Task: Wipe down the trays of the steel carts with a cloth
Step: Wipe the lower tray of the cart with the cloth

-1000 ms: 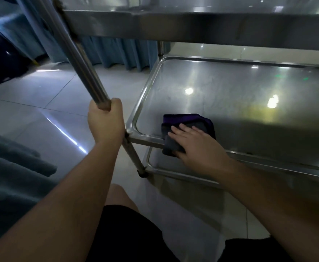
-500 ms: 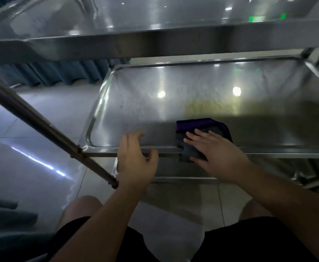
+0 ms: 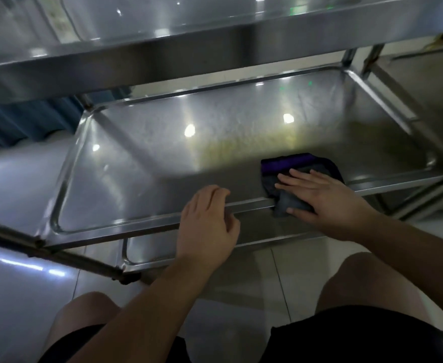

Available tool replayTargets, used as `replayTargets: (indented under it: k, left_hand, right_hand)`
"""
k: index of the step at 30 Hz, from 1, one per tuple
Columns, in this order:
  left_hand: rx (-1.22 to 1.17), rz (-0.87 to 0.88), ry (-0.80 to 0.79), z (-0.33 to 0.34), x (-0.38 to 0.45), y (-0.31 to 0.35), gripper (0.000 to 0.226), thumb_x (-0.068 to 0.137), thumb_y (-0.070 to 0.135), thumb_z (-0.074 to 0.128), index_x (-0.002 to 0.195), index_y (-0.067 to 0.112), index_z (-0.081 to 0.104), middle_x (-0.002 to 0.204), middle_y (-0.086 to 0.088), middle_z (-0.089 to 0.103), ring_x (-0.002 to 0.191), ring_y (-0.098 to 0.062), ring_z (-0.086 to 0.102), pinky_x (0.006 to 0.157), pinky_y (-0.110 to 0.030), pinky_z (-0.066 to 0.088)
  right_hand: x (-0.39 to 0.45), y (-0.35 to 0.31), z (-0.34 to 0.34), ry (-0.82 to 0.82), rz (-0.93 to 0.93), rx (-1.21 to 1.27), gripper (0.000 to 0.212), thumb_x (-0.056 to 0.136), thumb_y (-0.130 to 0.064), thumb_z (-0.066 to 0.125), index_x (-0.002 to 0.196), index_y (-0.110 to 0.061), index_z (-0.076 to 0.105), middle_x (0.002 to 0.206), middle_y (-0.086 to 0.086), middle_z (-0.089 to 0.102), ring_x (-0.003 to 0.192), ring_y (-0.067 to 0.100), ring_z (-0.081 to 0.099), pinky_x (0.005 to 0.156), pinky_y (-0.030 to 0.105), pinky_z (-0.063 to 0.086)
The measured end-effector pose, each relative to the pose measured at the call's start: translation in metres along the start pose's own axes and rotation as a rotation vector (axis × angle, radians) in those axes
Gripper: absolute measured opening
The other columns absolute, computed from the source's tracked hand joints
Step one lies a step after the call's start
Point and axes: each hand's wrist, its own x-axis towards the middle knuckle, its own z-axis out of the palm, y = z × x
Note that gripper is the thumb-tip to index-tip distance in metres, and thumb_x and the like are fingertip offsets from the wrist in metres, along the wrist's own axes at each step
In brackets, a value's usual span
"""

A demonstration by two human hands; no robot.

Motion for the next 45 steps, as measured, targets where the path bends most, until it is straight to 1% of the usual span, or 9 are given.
replayTargets:
  k: [4, 9, 12, 16, 23, 30, 35, 40, 45]
  left_hand:
    - [0.082, 0.078, -0.066, 0.021, 0.006, 0.038, 0.053, 0.096, 0.036, 0.060, 0.146, 0.017, 0.052, 0.150, -0.003, 0.047, 0.146, -0.024, 0.039, 0.121, -0.041, 0.032]
    - [0.114, 0.194, -0.178, 0.045, 0.023, 0.080, 0.071, 0.100, 0.047, 0.050, 0.163, 0.018, 0.033, 0.170, -0.002, 0.029, 0.161, -0.020, 0.013, 0.129, -0.033, 0.009]
    - [0.127, 0.262, -0.204, 0.057, 0.033, 0.103, 0.076, 0.102, 0.050, 0.046, 0.167, 0.017, 0.024, 0.174, -0.002, 0.019, 0.163, -0.019, 0.004, 0.129, -0.032, -0.002]
    - [0.162, 0.338, -0.248, 0.072, 0.044, 0.121, 0.082, 0.102, 0.054, 0.041, 0.169, 0.016, 0.015, 0.177, -0.003, 0.011, 0.163, -0.018, 0.000, 0.132, -0.037, 0.001]
    - [0.247, 0.342, -0.290, 0.078, 0.042, 0.115, 0.092, 0.100, 0.063, 0.034, 0.169, 0.018, -0.006, 0.177, -0.002, -0.007, 0.163, -0.018, -0.010, 0.130, -0.036, -0.005]
    - [0.217, 0.349, -0.333, 0.068, 0.043, 0.112, 0.093, 0.094, 0.064, 0.028, 0.169, 0.020, -0.004, 0.177, 0.002, -0.009, 0.162, -0.013, -0.012, 0.131, -0.035, -0.002]
    - [0.212, 0.331, -0.331, 0.068, 0.041, 0.112, 0.096, 0.087, 0.054, 0.046, 0.169, 0.016, 0.015, 0.177, -0.002, 0.010, 0.163, -0.017, 0.004, 0.131, -0.038, 0.011]
    - [0.226, 0.298, -0.339, 0.068, 0.043, 0.113, 0.099, 0.081, 0.052, 0.054, 0.167, 0.014, 0.024, 0.176, -0.002, 0.019, 0.163, -0.018, 0.012, 0.129, -0.034, 0.006]
    - [0.251, 0.304, -0.350, 0.067, 0.042, 0.113, 0.099, 0.081, 0.052, 0.057, 0.167, 0.014, 0.026, 0.175, -0.003, 0.020, 0.162, -0.018, 0.013, 0.128, -0.035, 0.008]
  right_hand:
    - [-0.020, 0.028, -0.006, 0.002, 0.055, 0.012, 0.064, 0.101, -0.063, 0.038, 0.161, -0.041, 0.026, 0.166, -0.025, 0.014, 0.156, -0.004, 0.002, 0.128, 0.028, 0.003]
    - [-0.051, 0.070, -0.021, 0.065, 0.156, 0.041, 0.067, 0.100, -0.063, 0.048, 0.158, -0.029, 0.041, 0.165, -0.015, 0.030, 0.155, 0.000, 0.015, 0.127, 0.032, 0.011]
    - [-0.071, 0.098, -0.030, 0.077, 0.253, 0.054, 0.076, 0.098, -0.069, 0.040, 0.161, -0.027, 0.036, 0.164, -0.012, 0.034, 0.154, -0.001, 0.016, 0.127, 0.032, 0.012]
    - [-0.093, 0.130, -0.040, 0.048, 0.361, 0.034, 0.080, 0.098, -0.074, 0.026, 0.162, -0.026, 0.035, 0.165, -0.015, 0.028, 0.155, 0.001, 0.015, 0.128, 0.036, 0.014]
    - [-0.091, 0.144, -0.039, 0.059, 0.533, 0.041, 0.075, 0.101, -0.063, 0.030, 0.165, -0.025, 0.024, 0.169, -0.008, 0.025, 0.157, 0.009, 0.014, 0.124, 0.028, 0.004]
    - [-0.018, 0.170, -0.044, -0.073, 0.751, -0.004, 0.072, 0.107, -0.055, 0.025, 0.167, -0.018, 0.008, 0.175, 0.004, 0.003, 0.160, 0.029, 0.003, 0.128, 0.050, 0.006]
    - [0.056, 0.191, -0.053, 0.013, 0.679, 0.009, 0.072, 0.108, -0.054, 0.028, 0.166, -0.014, 0.013, 0.174, 0.007, 0.008, 0.159, 0.032, 0.006, 0.128, 0.053, 0.005]
    - [0.076, 0.151, -0.058, 0.013, 0.501, 0.034, 0.071, 0.108, -0.054, 0.034, 0.166, -0.018, 0.016, 0.174, 0.004, 0.011, 0.159, 0.027, 0.009, 0.128, 0.048, 0.009]
    - [0.011, 0.116, -0.051, -0.066, 0.179, 0.167, 0.074, 0.099, -0.069, 0.039, 0.163, -0.037, 0.023, 0.167, -0.023, 0.008, 0.153, -0.004, 0.001, 0.118, 0.016, -0.009]
